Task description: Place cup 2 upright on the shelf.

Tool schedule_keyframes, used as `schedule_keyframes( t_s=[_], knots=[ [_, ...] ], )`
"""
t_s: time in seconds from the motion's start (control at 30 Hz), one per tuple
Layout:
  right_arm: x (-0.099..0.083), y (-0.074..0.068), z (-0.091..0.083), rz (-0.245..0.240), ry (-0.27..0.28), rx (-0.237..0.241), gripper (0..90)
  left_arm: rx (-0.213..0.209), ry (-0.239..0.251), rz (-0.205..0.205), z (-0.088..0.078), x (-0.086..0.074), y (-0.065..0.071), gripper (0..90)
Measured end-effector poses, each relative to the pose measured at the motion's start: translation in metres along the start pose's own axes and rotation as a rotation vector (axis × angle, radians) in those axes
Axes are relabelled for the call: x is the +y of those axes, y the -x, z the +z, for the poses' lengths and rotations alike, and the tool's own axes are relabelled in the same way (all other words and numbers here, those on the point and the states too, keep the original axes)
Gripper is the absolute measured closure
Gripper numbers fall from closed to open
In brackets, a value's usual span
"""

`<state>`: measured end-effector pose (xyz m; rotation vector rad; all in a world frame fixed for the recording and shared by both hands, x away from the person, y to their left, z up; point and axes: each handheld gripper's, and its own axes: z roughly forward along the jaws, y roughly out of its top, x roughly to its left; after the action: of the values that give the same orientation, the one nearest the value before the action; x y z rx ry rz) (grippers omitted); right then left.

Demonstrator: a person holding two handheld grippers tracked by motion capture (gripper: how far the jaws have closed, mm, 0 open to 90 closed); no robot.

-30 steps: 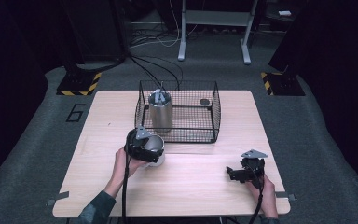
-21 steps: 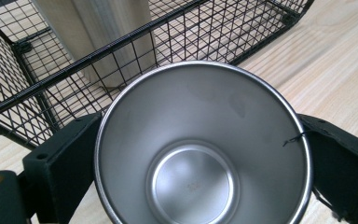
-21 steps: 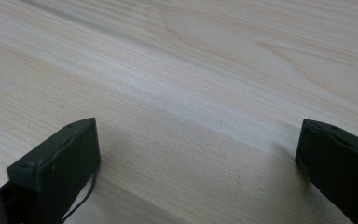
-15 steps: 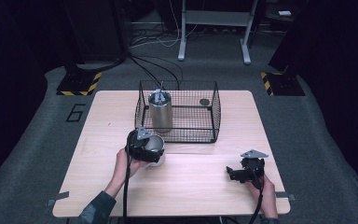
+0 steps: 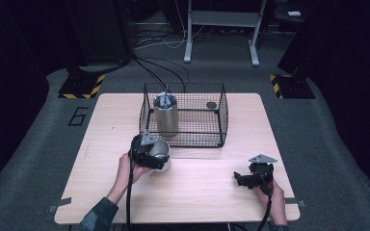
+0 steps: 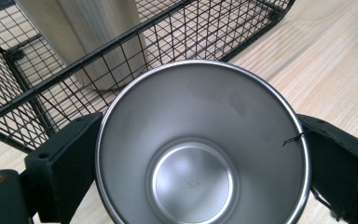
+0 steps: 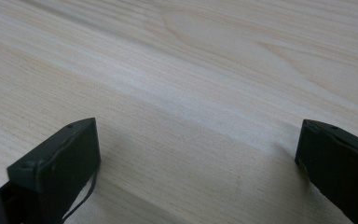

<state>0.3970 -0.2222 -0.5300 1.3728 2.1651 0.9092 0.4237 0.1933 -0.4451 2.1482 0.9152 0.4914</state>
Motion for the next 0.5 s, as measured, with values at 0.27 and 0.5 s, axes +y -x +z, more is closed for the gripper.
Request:
schedule_keyframes(
  t_s=[0.27, 0.5],
  knots=[
    [0.000, 0.000, 0.000, 0.001, 0.001, 0.000, 0.0, -0.001, 0.015, 0.017, -0.008, 0.006, 0.002, 6.0],
    [0.000, 0.000, 0.000, 0.001, 0.000, 0.000, 0.0, -0.008, 0.033, 0.022, -0.015, 0.014, 0.003, 6.1]
  ],
)
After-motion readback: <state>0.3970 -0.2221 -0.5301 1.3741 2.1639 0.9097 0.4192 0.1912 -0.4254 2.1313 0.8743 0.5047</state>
